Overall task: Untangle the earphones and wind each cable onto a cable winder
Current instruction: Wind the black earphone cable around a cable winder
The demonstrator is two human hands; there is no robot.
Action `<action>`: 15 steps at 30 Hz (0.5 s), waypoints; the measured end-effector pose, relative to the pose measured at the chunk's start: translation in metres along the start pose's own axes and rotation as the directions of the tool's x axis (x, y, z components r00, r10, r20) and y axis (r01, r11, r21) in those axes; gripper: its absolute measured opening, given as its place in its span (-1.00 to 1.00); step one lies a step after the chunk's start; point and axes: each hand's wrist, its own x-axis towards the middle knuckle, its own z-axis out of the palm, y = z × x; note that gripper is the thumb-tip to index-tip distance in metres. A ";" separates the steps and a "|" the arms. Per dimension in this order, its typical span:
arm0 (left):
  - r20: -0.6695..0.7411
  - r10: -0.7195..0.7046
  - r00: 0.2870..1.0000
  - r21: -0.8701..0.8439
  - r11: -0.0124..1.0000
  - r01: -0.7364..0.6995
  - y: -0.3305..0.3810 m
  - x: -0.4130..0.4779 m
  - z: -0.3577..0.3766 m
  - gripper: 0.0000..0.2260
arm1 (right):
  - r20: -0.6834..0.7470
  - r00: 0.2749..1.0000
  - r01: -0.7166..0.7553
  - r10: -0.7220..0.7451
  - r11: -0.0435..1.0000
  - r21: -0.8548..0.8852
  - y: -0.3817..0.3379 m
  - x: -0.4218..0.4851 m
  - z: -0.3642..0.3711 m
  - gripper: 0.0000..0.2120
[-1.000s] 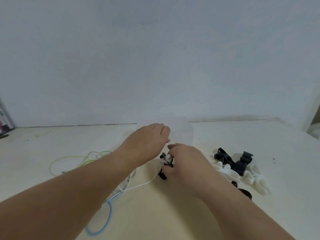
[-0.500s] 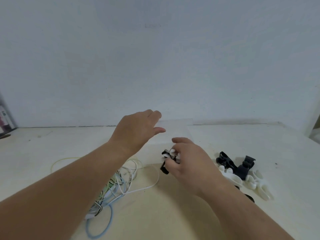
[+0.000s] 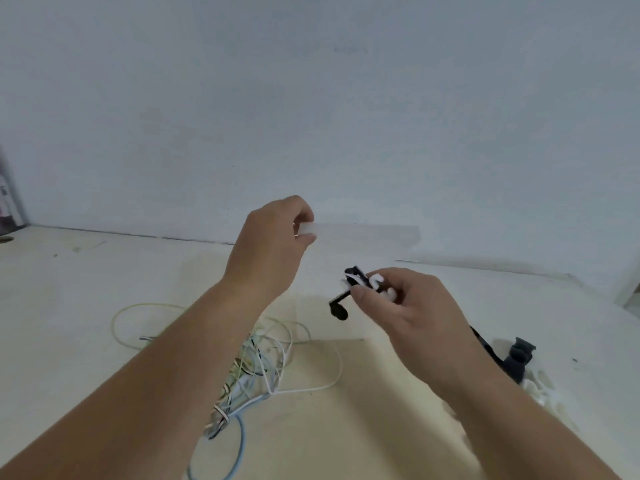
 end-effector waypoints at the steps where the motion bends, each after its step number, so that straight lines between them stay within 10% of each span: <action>1: 0.020 -0.018 1.000 -0.011 1.000 0.018 0.001 0.003 -0.003 -0.89 | 0.027 0.999 -0.017 0.017 1.000 -0.002 -0.001 0.006 0.003 -0.64; 15: 0.116 -0.034 0.993 -0.086 0.995 0.044 0.003 0.010 -0.016 -0.90 | 0.160 0.929 -0.135 0.334 0.707 -0.694 -0.003 0.096 0.055 -0.54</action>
